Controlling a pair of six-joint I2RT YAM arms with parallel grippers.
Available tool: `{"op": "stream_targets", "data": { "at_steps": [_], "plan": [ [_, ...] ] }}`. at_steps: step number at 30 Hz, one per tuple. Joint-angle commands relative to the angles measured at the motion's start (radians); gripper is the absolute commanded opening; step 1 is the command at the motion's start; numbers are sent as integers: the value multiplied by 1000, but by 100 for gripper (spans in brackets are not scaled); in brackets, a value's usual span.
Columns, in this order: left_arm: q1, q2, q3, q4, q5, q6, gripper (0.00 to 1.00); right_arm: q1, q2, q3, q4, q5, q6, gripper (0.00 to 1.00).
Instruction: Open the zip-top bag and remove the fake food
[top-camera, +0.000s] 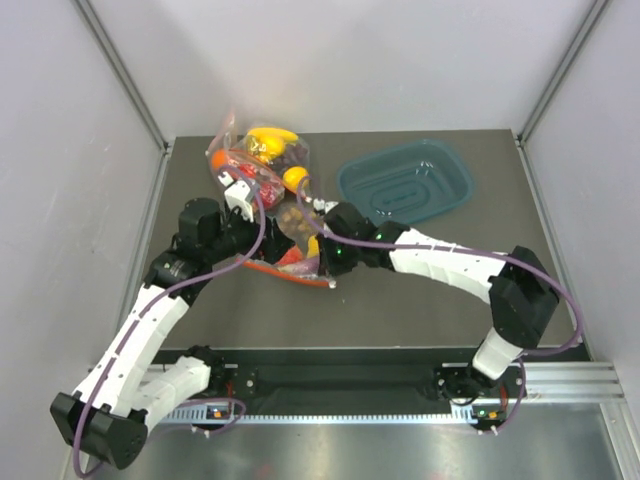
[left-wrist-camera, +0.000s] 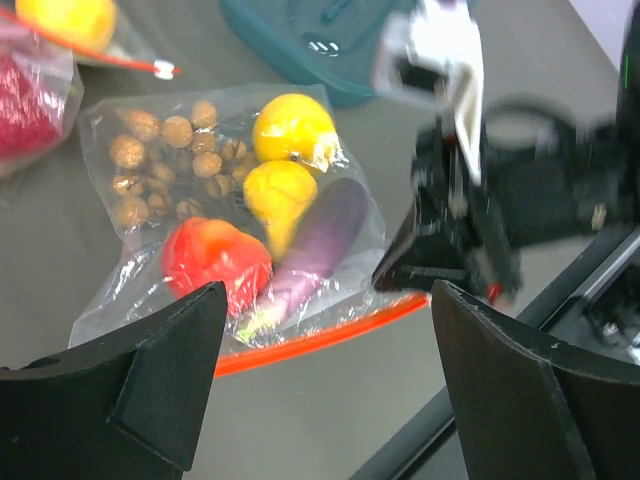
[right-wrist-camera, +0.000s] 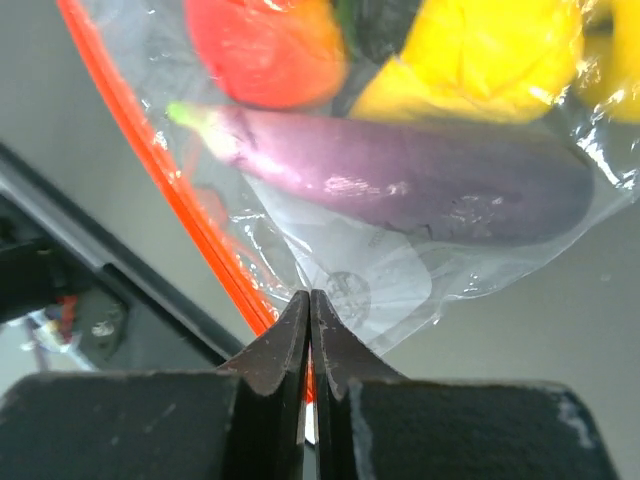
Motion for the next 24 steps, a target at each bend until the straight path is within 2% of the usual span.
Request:
{"op": "stream_targets", "data": {
  "at_steps": [1, 5, 12, 19, 24],
  "plan": [
    [-9, -18, 46, 33, 69, 141, 87, -63, -31, 111, -79, -180, -45, 0],
    [-53, 0, 91, 14, 57, 224, 84, -138, -21, 186, -91, -351, -44, 0],
    [-121, 80, 137, 20, -17, 332, 74, -209, 13, 270, -96, -484, -25, 0],
    [-136, 129, 140, 36, 7, 407, 75, -256, 22, 298, -44, -595, 44, 0],
    [-147, 125, 140, 63, 70, 375, 76, -298, 30, 286, -28, -644, 64, 0]
  ]
}}
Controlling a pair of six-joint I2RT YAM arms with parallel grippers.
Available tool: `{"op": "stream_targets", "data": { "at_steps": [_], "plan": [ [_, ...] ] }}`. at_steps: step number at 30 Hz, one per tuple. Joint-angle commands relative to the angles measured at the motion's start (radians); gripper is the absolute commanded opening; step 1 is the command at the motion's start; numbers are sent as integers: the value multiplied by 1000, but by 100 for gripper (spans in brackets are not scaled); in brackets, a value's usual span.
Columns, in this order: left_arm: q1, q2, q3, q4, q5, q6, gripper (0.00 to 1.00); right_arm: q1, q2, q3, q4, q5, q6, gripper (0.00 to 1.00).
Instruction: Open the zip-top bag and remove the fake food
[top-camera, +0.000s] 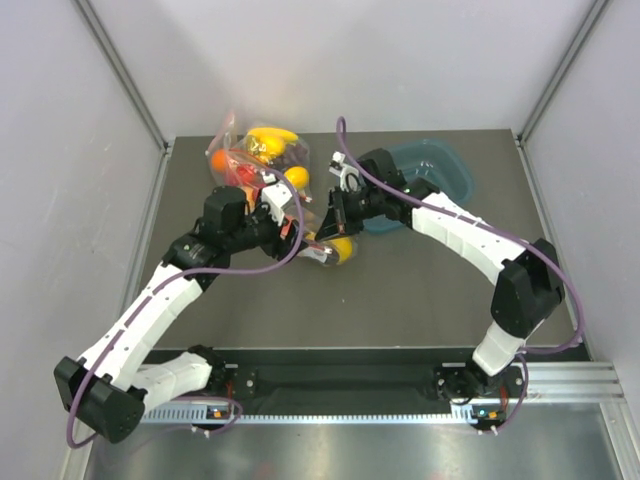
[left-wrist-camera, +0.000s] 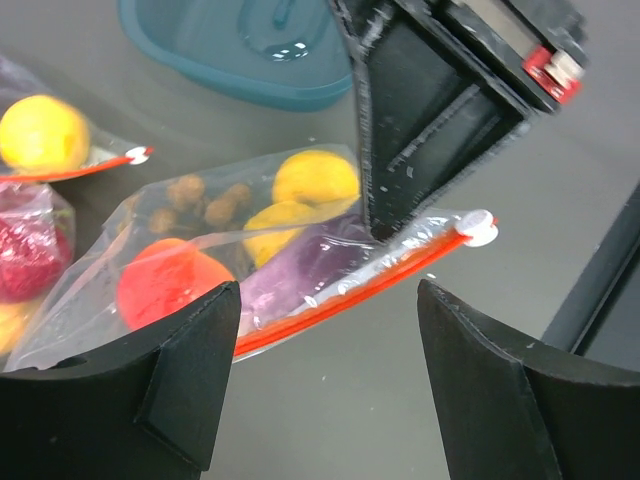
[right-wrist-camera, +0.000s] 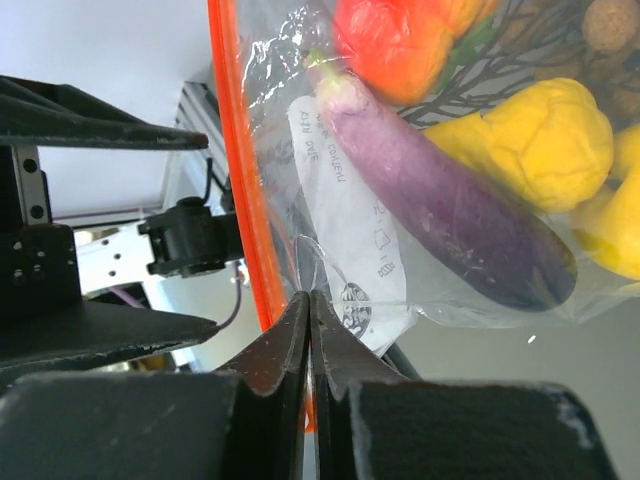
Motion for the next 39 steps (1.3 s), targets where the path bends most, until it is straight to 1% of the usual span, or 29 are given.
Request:
{"op": "stream_targets", "data": {
  "at_steps": [1, 5, 8, 15, 18, 23, 24, 26, 27, 29, 30, 33, 34, 36, 37, 38, 39],
  "plan": [
    [-11, -15, 31, 70, 67, 10, 76, -38, 2, 42, 52, -88, 35, 0],
    [-26, -24, 10, 62, 69, 19, 76, -46, 2, 44, 60, -108, 43, 0],
    [-46, -25, -10, 55, 17, 45, 76, -49, 2, 34, 87, -142, 68, 0],
    [-58, 20, -10, 62, -37, 87, 76, -49, -12, -9, 150, -191, 115, 0],
    [-60, 35, -12, 87, -57, 85, 77, -49, -14, -15, 149, -216, 121, 0],
    [-66, 66, -7, 113, -52, 90, 76, -47, -15, -24, 139, -249, 112, 0],
    [-69, 69, -7, 116, -49, 82, 70, -47, -14, -25, 139, -252, 112, 0],
    [-72, 78, -7, 121, -46, 66, 60, -47, -17, -30, 141, -256, 111, 0],
    [-71, 77, -9, 119, -42, 62, 49, -49, -18, -32, 141, -252, 112, 0],
    [-71, 74, -12, 113, -38, 55, 41, -47, -24, -33, 152, -251, 117, 0],
    [-72, 69, -15, 111, -37, 53, 32, -47, -24, -41, 164, -252, 133, 0],
    [-72, 58, -18, 91, -35, 50, 20, -46, -27, -58, 230, -266, 173, 0],
    [-72, 55, -15, 84, -34, 49, 11, -49, -26, -58, 238, -271, 177, 0],
    [-72, 54, -6, 58, -32, 49, 2, -50, -26, -52, 256, -271, 183, 2],
    [-72, 52, -4, 49, -29, 47, 0, -56, -27, -53, 270, -271, 187, 4],
    [-72, 52, -1, 41, -28, 42, 0, -60, -30, -53, 288, -271, 192, 7],
    [-72, 51, 5, 30, -28, 41, 0, -66, -32, -49, 291, -271, 193, 9]
  ]
}}
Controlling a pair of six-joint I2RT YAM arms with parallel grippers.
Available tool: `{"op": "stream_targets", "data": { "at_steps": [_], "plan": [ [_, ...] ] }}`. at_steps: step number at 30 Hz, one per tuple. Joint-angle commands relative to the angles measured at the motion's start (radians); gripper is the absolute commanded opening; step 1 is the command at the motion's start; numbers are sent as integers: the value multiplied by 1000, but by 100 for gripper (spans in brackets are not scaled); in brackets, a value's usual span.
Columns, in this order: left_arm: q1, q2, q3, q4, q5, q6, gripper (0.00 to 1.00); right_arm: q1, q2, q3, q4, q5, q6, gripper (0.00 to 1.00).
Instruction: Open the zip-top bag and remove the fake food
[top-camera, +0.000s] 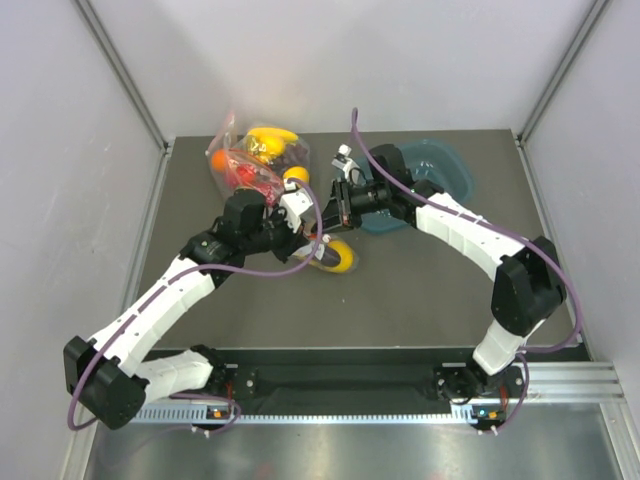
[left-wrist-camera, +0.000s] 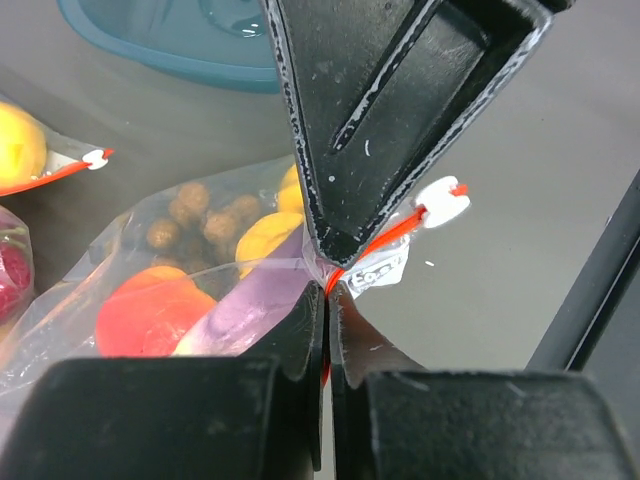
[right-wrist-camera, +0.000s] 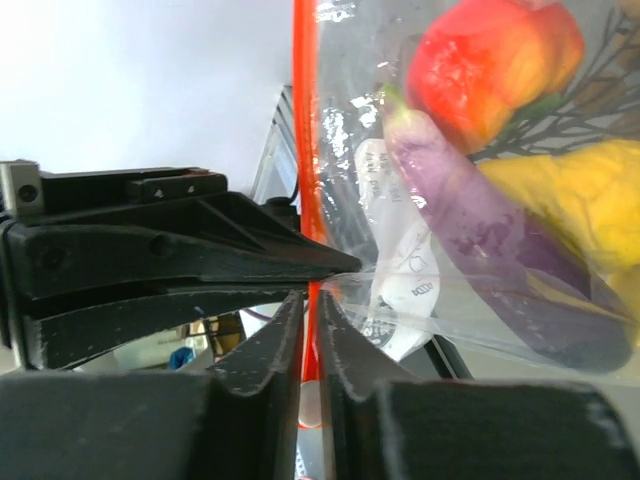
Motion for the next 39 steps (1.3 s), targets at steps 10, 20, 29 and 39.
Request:
{"op": "stream_targets", "data": {
  "at_steps": [10, 20, 29, 39],
  "plan": [
    [6, 64, 152, -84, 55, -69, 0, -143, -143, 25, 55, -58, -55, 56],
    [15, 232, 407, -235, 386, -144, 0, -229, -373, -183, 70, -31, -196, 85],
    [31, 316, 527, -338, 561, -175, 0, -189, -553, -284, 89, 32, -266, 86],
    [31, 296, 502, -282, 570, -248, 0, 32, -487, -264, 67, 181, -287, 76]
  ]
}}
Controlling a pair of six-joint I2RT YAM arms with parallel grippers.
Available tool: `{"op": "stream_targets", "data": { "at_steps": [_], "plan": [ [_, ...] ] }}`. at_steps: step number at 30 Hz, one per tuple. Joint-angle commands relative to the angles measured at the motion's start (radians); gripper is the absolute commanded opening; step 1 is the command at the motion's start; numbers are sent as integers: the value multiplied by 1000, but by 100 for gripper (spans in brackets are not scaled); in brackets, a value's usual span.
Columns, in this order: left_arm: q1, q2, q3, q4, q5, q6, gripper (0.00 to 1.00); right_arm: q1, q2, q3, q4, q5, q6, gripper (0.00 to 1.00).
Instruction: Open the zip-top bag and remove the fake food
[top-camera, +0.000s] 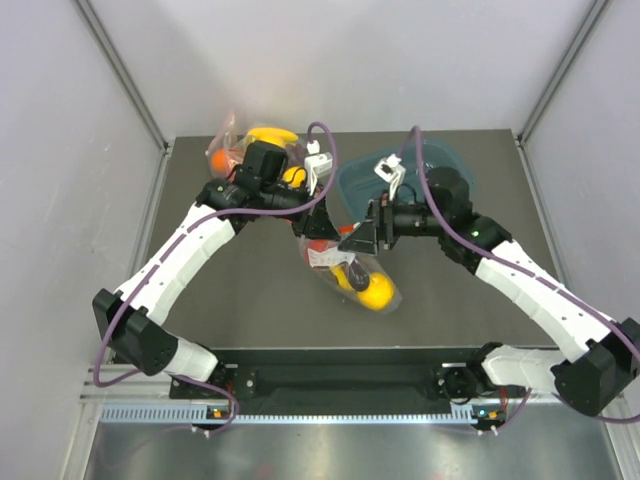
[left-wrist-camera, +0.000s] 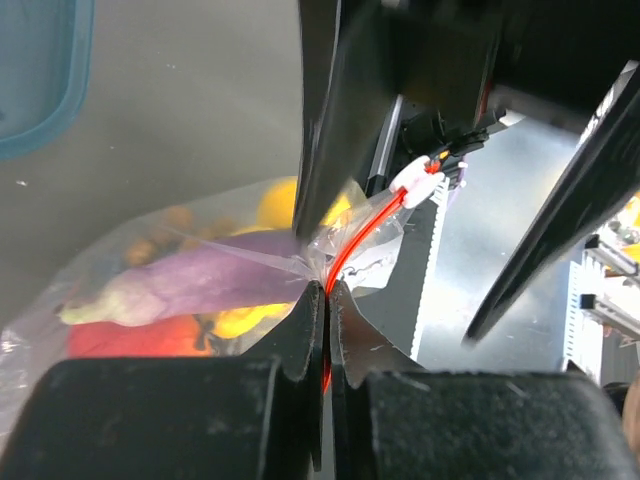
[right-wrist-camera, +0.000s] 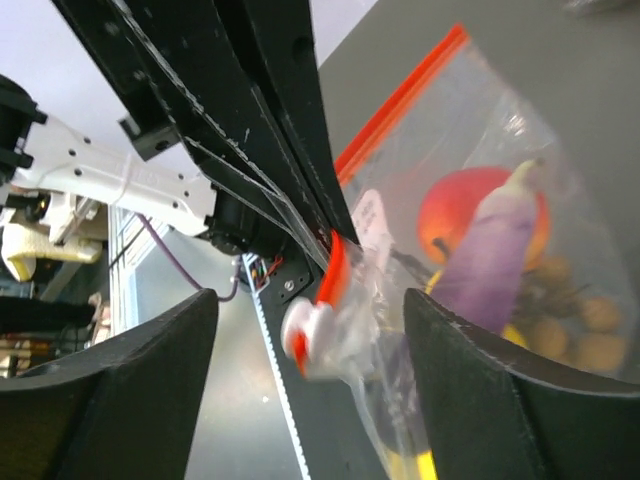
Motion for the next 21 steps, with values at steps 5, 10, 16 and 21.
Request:
{"op": "stream_targets", "data": {
  "at_steps": [5, 10, 16, 21],
  "plan": [
    [5, -37, 15, 42, 52, -40, 0, 99, 60, 36, 26, 127, -36, 65],
    [19, -48, -1, 41, 26, -41, 0, 100, 57, 36, 0, 184, -50, 51],
    [56, -77, -55, 123, -12, -110, 0, 99, 26, 16, -11, 216, -56, 40],
    [70, -98, -126, 196, 23, -159, 0, 102, 32, 1, 29, 206, -35, 35]
  ]
}}
